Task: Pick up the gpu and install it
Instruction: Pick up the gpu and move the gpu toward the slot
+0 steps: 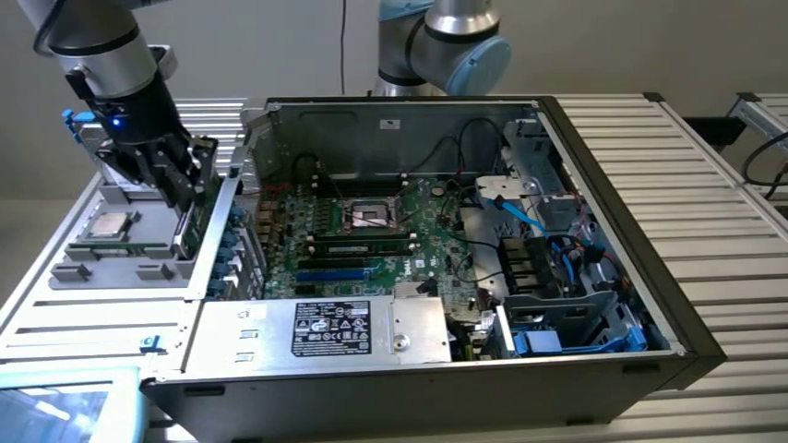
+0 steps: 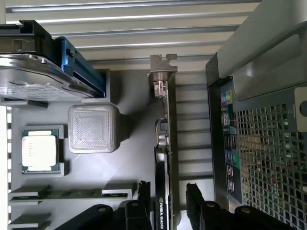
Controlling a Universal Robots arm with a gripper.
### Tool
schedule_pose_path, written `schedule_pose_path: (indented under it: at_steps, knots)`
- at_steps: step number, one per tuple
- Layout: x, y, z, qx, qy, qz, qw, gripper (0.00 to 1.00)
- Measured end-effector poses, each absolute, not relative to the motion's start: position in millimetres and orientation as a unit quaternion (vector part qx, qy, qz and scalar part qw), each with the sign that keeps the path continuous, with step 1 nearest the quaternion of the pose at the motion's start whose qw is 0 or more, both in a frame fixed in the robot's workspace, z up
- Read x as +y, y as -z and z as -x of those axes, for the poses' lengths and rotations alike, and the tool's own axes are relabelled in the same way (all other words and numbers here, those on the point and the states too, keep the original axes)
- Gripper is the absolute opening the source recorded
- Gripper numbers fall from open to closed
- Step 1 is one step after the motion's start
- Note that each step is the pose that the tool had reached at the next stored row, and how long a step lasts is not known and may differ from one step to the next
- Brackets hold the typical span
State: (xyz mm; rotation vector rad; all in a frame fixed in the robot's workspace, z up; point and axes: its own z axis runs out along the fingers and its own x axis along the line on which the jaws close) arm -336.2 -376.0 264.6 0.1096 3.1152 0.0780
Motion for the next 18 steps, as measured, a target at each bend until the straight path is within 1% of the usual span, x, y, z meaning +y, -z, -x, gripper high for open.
schedule_pose_path:
  at_steps: [13,18]
  knots:
    - [-368.0,-241.1,341.2,0.999,-0.025,-0.035,0.012,0.44]
    - [-368.0,-240.7,341.3,0.999,-0.025,-0.035,0.012,0.44]
